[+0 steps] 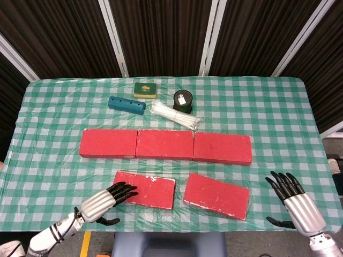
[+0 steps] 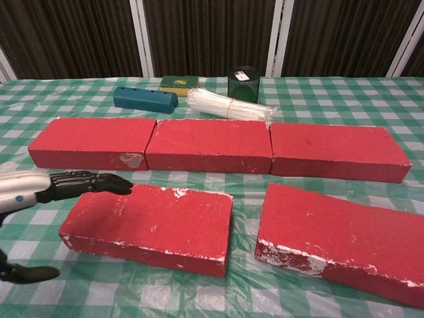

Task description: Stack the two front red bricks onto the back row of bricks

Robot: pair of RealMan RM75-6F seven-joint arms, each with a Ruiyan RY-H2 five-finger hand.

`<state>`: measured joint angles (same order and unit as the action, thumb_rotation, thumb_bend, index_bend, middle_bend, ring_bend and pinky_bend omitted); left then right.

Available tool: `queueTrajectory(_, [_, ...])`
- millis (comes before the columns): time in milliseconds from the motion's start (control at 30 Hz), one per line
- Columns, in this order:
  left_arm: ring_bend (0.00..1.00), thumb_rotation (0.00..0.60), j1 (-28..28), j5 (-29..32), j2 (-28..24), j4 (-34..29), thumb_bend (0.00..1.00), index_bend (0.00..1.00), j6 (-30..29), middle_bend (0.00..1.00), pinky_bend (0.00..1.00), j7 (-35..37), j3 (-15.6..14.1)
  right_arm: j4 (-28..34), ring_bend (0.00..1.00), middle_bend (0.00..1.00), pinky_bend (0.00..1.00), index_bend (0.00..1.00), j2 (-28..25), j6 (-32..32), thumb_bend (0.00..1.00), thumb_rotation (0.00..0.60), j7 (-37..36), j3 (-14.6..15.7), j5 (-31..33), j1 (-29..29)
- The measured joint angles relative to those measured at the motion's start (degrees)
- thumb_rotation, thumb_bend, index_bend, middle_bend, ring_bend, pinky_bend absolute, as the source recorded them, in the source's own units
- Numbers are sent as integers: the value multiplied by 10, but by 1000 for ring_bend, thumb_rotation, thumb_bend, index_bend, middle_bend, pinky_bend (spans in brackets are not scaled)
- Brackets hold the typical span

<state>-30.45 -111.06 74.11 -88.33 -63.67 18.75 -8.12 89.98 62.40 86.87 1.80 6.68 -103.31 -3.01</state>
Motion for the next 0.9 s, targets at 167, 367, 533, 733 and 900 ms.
queueTrajectory(167, [0, 600, -28, 23, 19, 18, 284, 0, 33, 0, 0, -7, 15, 0, 0, 0, 0, 0, 0, 4, 143, 533, -1, -1, 1, 1])
queueTrajectory(367, [0, 600, -57, 39, 36, 26, 285, 0, 64, 0, 0, -20, 18, 1, 0, 0, 0, 0, 0, 6, 143, 533, 0, -2, 2, 3])
queueTrajectory(533, [0, 600, -75, 54, 47, 35, 286, 0, 74, 0, 0, -17, 23, 2, 0, 0, 0, 0, -2, 2, 143, 534, -3, -1, 3, 1])
queueTrajectory(733, [0, 600, -91, 69, 52, 41, 285, 0, 92, 0, 0, -4, 23, 2, 0, 0, 0, 0, -4, 2, 143, 533, -8, -4, 8, 1])
queueTrajectory(900, [0, 600, -111, 89, 57, 50, 283, 0, 112, 0, 0, 14, 25, 2, 0, 0, 0, 0, -8, 5, 142, 533, -18, -5, 10, 1])
